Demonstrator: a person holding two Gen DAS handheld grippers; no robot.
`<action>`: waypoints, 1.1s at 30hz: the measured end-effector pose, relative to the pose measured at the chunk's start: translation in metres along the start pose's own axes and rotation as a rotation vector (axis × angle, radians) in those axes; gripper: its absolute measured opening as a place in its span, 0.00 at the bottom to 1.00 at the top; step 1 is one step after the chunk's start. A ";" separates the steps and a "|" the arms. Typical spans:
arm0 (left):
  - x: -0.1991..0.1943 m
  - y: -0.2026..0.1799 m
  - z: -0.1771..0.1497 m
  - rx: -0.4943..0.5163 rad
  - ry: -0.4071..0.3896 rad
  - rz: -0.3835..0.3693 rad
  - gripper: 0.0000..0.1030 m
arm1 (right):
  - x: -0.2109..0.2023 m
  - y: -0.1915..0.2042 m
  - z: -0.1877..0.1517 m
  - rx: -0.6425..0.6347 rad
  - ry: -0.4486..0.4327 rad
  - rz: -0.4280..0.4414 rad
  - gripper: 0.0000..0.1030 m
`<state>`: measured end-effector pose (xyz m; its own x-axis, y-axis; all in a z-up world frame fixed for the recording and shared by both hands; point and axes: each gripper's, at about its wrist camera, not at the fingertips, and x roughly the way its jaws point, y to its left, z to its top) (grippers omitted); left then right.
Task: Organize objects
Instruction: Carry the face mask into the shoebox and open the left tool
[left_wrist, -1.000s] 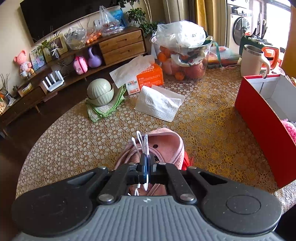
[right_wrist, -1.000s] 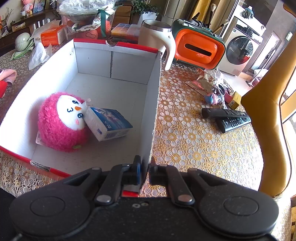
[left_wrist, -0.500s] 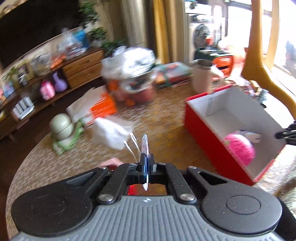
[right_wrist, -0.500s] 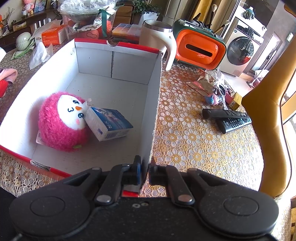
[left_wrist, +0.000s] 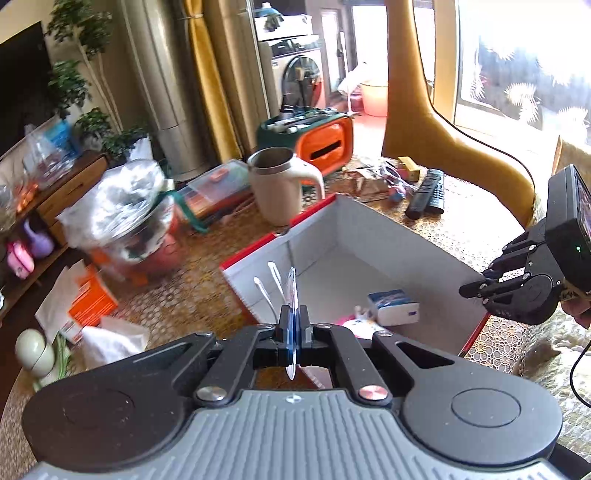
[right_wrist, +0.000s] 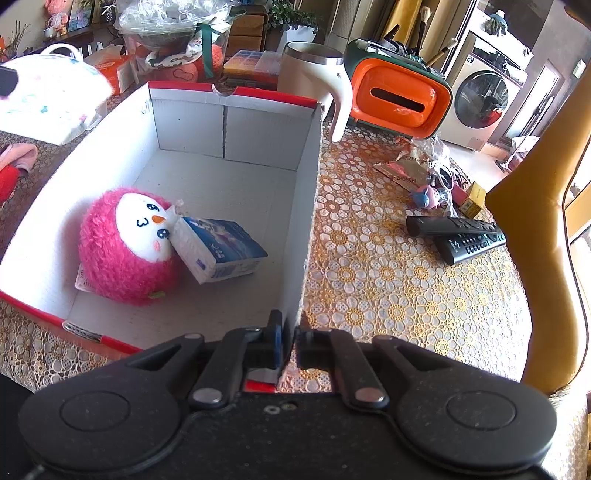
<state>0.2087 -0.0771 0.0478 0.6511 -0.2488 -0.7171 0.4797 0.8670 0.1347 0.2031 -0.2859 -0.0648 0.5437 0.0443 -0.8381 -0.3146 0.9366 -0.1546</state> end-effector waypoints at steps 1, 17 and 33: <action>0.005 -0.007 0.003 0.014 0.002 -0.007 0.00 | 0.000 0.000 0.000 -0.001 -0.001 0.001 0.05; 0.109 -0.049 0.004 0.131 0.127 0.029 0.00 | 0.000 0.001 0.000 -0.010 -0.003 0.002 0.05; 0.150 -0.054 0.002 0.126 0.246 0.018 0.01 | 0.001 0.001 0.000 -0.009 -0.003 0.001 0.05</action>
<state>0.2818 -0.1620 -0.0657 0.5048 -0.1084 -0.8564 0.5487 0.8062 0.2214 0.2031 -0.2850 -0.0653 0.5455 0.0466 -0.8368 -0.3223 0.9333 -0.1581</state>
